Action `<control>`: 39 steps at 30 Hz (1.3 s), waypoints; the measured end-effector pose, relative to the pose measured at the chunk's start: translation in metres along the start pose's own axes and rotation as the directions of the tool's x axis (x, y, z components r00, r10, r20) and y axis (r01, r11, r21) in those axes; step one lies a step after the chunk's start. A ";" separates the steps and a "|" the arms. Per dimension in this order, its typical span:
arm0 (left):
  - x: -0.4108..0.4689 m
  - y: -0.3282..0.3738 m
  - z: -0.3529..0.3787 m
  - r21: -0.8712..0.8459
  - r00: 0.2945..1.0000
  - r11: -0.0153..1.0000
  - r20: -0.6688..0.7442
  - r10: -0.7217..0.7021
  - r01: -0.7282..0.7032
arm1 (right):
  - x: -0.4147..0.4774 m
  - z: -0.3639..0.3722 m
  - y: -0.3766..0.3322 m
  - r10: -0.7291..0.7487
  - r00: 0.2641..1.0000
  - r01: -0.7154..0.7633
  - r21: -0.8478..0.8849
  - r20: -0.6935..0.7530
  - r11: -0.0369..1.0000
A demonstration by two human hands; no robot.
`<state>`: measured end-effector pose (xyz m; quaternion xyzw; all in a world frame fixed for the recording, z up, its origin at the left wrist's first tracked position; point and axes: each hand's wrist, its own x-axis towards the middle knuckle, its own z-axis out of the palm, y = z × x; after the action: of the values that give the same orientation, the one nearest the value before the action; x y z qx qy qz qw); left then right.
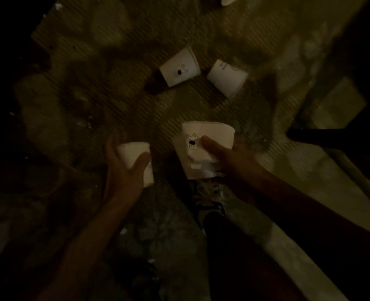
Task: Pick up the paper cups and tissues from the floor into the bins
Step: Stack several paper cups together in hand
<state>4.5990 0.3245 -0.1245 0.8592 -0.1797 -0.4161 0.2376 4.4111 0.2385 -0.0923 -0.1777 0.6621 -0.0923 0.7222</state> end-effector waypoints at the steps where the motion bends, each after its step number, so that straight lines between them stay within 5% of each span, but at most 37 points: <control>1: -0.025 0.006 -0.006 0.019 1.000 1.000 0.009 -0.014 0.014 | -0.023 0.000 -0.001 0.033 0.999 -0.032 0.008 -0.013 0.999; 7: -0.129 0.067 -0.059 -0.032 0.990 0.999 0.138 -0.005 0.009 | -0.159 0.003 -0.019 0.180 0.984 -0.179 0.153 0.009 0.972; 14: -0.178 0.137 -0.115 -0.101 0.979 0.994 0.199 0.053 -0.033 | -0.269 0.011 -0.028 0.134 0.984 -0.173 0.476 0.115 0.863; 22: -0.297 0.130 -0.158 0.058 0.854 0.982 0.488 -0.183 0.177 | -0.393 0.010 0.068 0.104 0.994 -0.090 0.746 0.028 0.660; 31: -0.432 0.128 -0.119 0.198 0.740 0.980 0.655 -0.152 0.027 | -0.477 -0.055 0.154 0.112 0.988 0.031 0.855 -0.104 0.518; 39: -0.540 0.069 -0.042 0.413 0.530 0.863 0.821 -0.214 -0.292 | -0.535 -0.111 0.282 0.013 0.979 0.202 0.973 -0.205 0.115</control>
<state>4.3070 0.5519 0.2766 0.5735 -0.3936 -0.7110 -0.1034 4.2159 0.6796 0.2881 0.3116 0.4778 -0.5672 0.5941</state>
